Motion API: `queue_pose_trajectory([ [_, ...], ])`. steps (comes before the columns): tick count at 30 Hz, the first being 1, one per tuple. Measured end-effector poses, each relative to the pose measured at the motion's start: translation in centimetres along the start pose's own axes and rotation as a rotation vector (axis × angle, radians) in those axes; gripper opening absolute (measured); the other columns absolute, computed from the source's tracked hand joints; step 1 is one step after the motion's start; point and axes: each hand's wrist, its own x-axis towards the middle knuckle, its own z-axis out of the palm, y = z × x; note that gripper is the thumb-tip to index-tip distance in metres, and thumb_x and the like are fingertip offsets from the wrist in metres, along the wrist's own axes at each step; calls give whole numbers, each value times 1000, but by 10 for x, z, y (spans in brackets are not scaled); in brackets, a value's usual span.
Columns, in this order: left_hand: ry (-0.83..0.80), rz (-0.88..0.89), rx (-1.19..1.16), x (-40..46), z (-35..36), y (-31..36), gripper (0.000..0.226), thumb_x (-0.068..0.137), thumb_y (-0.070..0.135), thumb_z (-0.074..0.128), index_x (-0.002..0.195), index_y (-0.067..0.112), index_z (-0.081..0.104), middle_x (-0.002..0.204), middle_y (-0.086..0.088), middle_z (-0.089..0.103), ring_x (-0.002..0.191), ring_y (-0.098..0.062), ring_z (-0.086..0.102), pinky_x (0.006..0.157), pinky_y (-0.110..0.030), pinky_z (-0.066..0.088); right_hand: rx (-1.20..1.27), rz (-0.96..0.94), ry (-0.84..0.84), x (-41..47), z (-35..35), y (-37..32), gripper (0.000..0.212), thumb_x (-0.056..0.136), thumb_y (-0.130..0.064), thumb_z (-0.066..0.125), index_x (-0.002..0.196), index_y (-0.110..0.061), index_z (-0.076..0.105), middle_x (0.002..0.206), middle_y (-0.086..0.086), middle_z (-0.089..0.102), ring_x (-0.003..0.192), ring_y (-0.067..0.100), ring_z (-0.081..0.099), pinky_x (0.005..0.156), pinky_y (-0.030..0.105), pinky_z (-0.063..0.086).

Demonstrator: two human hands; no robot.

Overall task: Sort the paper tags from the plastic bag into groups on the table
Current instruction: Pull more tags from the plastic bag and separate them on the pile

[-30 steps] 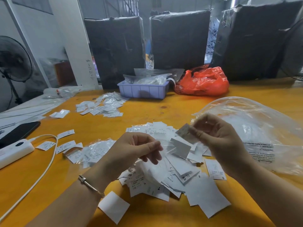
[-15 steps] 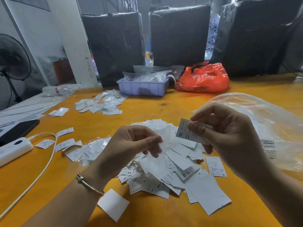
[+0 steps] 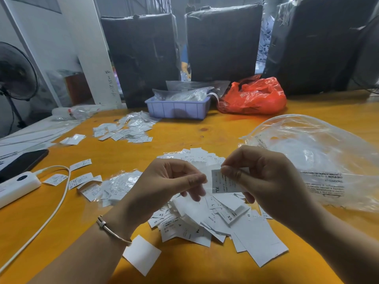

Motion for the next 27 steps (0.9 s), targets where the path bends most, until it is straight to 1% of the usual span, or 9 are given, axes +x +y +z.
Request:
queue_pose_trajectory([
  [2,-28,-14,13,0,2,0,20,84,33,73,85,14,77,79,-8,76,68,-20,71,60,-20,50,-11,14,-23,0,1,3,12,86,-21,65,77,-15,66,60,-14,63,43,2,50,43,12,37],
  [4,-49,-18,21,0,6,0,14,86,30,71,83,17,77,79,-8,76,68,-19,71,60,-20,50,-45,46,-43,0,3,7,14,92,-15,61,79,-16,65,59,-14,60,49,1,51,46,9,35],
  [9,-70,-62,8,1,11,2,13,85,28,71,81,17,77,78,-8,76,67,-17,71,60,-19,49,-216,74,13,-2,11,11,12,98,-22,49,88,-24,56,69,4,62,62,18,52,53,40,41],
  [14,-105,-130,-23,2,14,2,18,84,28,71,88,12,78,78,-9,76,67,-16,71,59,-17,48,-177,93,83,-5,22,8,15,101,-25,41,99,-27,56,71,-6,57,63,10,50,57,37,44],
  [16,-107,-152,-42,2,15,1,19,84,26,71,91,9,78,79,-10,76,66,-16,70,59,-17,48,-120,116,104,-5,23,8,17,101,-34,40,102,-29,56,72,-9,56,64,8,50,59,40,44],
  [19,-102,-147,-63,2,14,0,16,85,23,73,92,9,78,85,-14,76,68,-18,70,60,-18,49,-35,172,38,-5,25,9,33,89,-55,34,107,-35,53,81,-25,54,75,1,53,66,30,43],
  [23,17,-115,-101,3,14,0,15,82,27,77,85,12,79,82,-11,76,67,-15,70,57,-16,48,36,175,98,-2,18,10,39,89,-59,31,106,-34,55,86,-16,55,72,0,51,65,26,39],
  [25,128,-94,-138,4,11,-1,21,76,28,76,86,10,78,81,-11,76,66,-15,70,56,-17,49,-93,105,201,2,7,10,39,91,-53,33,106,-31,61,88,-15,58,76,-1,53,67,23,39],
  [27,222,-74,-171,4,8,-2,28,71,29,73,88,6,76,82,-13,76,67,-17,71,56,-18,50,-219,28,224,5,-2,11,43,95,-47,34,106,-22,68,90,-10,60,81,3,55,69,31,45],
])
